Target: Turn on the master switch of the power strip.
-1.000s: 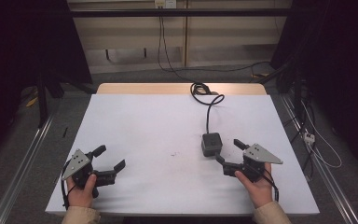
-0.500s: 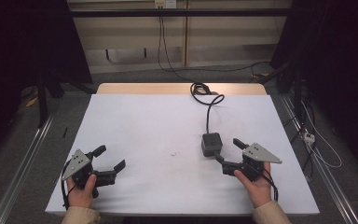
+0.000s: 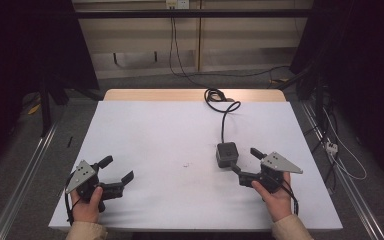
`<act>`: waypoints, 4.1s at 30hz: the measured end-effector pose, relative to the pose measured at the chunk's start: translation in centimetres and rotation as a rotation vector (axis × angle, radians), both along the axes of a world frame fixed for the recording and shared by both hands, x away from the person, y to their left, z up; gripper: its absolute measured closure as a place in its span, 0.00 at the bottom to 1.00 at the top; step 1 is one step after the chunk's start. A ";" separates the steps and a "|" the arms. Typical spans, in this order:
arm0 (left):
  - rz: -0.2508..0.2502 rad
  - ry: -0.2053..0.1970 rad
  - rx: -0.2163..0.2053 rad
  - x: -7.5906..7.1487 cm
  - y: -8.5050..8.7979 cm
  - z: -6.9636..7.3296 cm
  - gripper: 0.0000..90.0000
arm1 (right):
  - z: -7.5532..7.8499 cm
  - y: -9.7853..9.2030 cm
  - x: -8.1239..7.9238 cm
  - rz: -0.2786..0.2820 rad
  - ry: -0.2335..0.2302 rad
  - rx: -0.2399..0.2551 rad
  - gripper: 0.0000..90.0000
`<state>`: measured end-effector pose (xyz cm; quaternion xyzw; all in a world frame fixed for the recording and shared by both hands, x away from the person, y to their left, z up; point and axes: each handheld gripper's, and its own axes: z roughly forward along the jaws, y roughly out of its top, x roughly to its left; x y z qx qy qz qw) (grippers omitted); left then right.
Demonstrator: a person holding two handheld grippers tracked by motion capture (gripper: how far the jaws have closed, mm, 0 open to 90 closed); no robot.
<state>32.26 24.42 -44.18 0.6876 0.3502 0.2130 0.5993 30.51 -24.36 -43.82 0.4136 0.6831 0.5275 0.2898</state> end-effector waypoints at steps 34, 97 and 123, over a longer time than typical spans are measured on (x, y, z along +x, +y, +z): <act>0.014 -0.010 0.000 -0.5 0.5 0.2 0.03 | 1.0 0.5 1.2 0.028 0.015 -0.012 0.19; -0.028 -0.012 -0.004 0.2 -0.5 0.1 0.03 | 1.9 1.7 3.5 0.054 0.096 0.011 0.64; -0.028 -0.012 -0.002 0.0 -0.5 0.1 0.03 | 2.0 1.6 3.8 0.076 0.137 0.010 0.82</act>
